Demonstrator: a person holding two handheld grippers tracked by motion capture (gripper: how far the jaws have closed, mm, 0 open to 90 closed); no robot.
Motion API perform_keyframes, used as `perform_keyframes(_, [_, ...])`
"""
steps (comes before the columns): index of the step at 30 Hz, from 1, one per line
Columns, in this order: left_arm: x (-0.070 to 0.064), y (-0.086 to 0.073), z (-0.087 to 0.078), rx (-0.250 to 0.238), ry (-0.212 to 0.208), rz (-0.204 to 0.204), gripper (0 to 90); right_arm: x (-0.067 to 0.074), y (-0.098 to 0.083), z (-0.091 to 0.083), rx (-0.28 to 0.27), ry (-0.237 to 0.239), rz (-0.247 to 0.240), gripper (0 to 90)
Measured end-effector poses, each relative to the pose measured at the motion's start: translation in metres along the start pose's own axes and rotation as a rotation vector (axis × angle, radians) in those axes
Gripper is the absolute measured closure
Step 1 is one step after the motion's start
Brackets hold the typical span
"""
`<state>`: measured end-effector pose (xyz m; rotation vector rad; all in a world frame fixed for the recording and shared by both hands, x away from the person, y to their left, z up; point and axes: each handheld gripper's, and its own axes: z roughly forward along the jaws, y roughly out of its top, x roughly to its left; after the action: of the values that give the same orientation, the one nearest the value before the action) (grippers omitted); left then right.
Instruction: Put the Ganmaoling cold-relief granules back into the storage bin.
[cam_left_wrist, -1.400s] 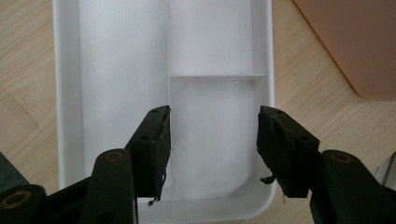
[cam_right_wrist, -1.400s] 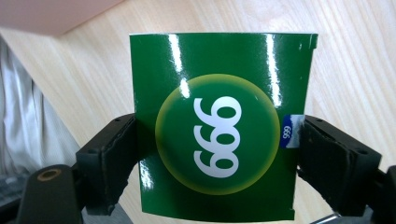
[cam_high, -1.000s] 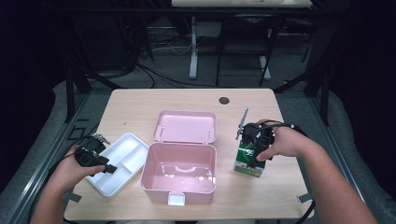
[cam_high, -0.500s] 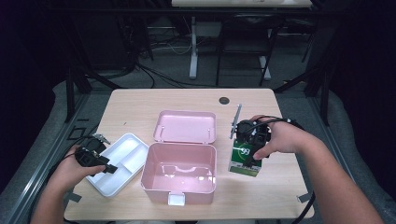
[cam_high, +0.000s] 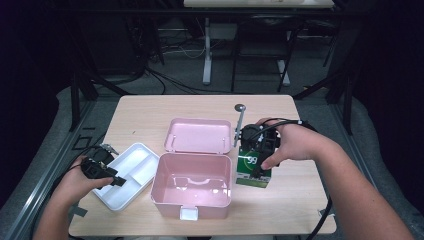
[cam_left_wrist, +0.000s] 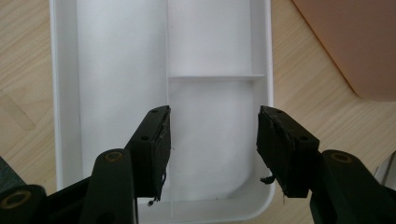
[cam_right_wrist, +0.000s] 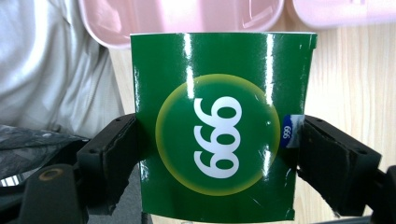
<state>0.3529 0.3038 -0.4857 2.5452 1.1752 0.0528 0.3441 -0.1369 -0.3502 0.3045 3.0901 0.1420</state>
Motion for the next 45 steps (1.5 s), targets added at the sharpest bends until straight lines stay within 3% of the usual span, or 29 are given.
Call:
perform_keyframes(11, [0.0, 0.0, -0.001, -0.006, -0.003, -0.005, 45.1, 0.014, 0.032, -0.004, -0.013, 0.006, -0.055, 17.0])
perform_keyframes(27, [0.001, 0.0, 0.001, 0.001, -0.003, 0.003, 45.1, 0.022, 0.076, -0.002, -0.01, 0.018, -0.081, 16.9])
perform_keyframes(36, [0.001, 0.0, 0.0, -0.001, -0.002, 0.001, 45.1, 0.022, 0.088, 0.003, -0.002, 0.015, -0.059, 16.9])
perform_keyframes(45, [0.0, 0.0, 0.0, -0.001, -0.005, 0.001, 45.1, 0.024, 0.091, 0.011, -0.003, 0.008, -0.073, 16.8])
